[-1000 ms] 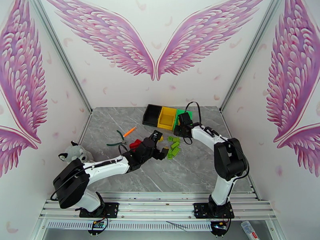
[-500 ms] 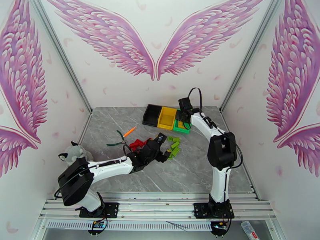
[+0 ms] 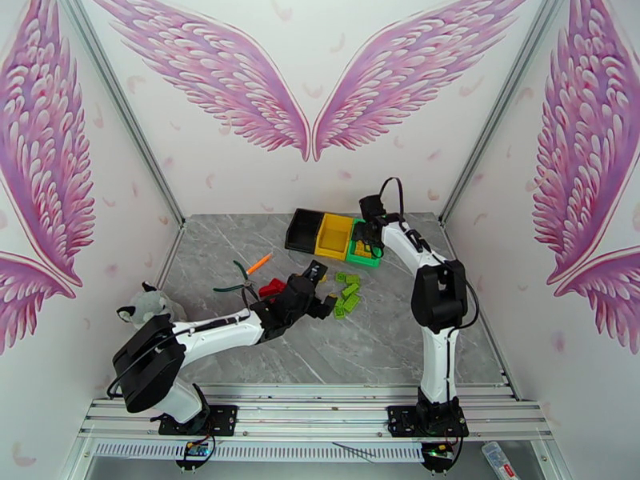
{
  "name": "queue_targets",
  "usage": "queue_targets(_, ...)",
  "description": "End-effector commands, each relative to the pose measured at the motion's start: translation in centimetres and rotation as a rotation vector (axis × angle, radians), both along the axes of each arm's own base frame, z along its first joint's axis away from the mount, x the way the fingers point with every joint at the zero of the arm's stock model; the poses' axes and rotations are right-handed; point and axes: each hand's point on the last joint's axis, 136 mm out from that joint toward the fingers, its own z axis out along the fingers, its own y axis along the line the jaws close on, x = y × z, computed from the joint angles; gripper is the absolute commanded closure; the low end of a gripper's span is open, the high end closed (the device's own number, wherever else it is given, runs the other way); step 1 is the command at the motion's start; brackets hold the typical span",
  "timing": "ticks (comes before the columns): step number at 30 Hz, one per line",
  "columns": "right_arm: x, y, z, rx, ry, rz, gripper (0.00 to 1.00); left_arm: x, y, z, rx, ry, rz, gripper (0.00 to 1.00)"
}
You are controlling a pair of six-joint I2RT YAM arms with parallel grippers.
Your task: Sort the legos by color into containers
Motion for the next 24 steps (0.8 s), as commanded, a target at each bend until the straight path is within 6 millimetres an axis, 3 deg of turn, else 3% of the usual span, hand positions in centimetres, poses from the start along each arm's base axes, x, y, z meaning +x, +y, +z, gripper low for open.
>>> queue_targets(1,-0.9,1.7,3.3,0.035,-0.086,0.071,0.34,0.4,1.3,0.8,-0.072,0.018,0.034,0.01)
queue_targets(6,-2.6,5.4,3.1,0.038,-0.091,0.190,0.30,1.7,3.3,0.3,-0.142,0.069,0.093,0.01)
queue_targets(16,-5.1,12.9,-1.3,0.014,-0.027,0.406,0.27,3.8,7.6,-0.9,-0.281,0.157,0.220,0.01)
queue_targets(24,-6.5,15.8,-5.6,0.011,0.058,0.488,0.26,5.0,10.0,-2.4,-0.391,0.235,0.288,0.01)
